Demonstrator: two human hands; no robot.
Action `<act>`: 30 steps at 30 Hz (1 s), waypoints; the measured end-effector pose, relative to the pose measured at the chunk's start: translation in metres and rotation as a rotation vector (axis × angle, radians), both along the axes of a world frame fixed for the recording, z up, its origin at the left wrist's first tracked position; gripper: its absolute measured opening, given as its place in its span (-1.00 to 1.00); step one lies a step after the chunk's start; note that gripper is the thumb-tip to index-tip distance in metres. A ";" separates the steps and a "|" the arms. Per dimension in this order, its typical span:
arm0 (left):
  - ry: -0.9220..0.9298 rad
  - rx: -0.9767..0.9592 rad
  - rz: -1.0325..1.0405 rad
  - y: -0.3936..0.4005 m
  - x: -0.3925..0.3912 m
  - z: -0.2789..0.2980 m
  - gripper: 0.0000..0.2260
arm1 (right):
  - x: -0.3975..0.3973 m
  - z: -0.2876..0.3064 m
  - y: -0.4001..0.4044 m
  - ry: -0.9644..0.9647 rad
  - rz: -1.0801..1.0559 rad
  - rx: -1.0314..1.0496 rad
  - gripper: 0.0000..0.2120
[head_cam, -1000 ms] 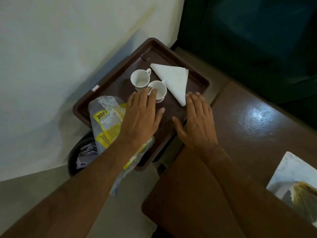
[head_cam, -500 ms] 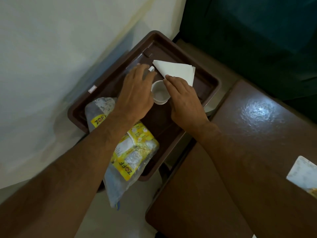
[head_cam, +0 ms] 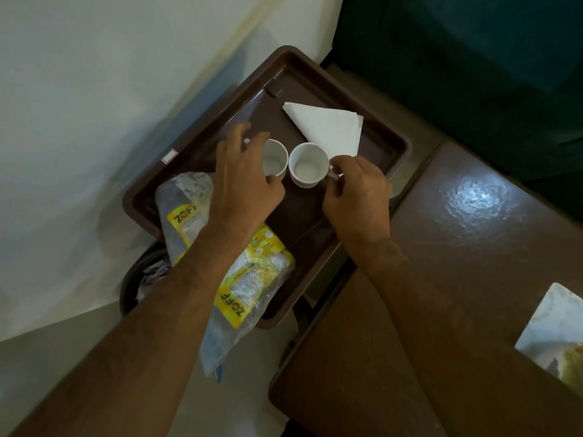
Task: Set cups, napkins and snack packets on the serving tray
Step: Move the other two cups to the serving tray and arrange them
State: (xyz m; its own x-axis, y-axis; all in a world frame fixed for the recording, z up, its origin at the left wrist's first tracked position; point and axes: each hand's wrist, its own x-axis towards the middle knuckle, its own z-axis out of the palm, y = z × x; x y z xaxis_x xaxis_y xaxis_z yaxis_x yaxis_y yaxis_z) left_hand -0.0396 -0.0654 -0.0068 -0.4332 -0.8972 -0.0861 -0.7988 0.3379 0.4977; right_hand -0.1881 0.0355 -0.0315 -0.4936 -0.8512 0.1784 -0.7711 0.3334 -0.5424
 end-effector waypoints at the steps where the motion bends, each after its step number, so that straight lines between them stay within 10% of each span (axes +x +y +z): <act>1: 0.009 0.008 0.013 0.002 0.001 -0.001 -0.37 | 0.002 0.001 0.002 -0.008 -0.017 -0.002 -0.83; 14: 0.088 -0.120 0.271 0.029 0.011 -0.011 -0.90 | 0.029 0.004 0.015 -0.078 -0.082 -0.084 -0.88; 30: 0.142 0.030 0.384 0.035 0.001 -0.013 -0.70 | 0.042 0.005 0.004 -0.381 -0.274 0.068 -0.81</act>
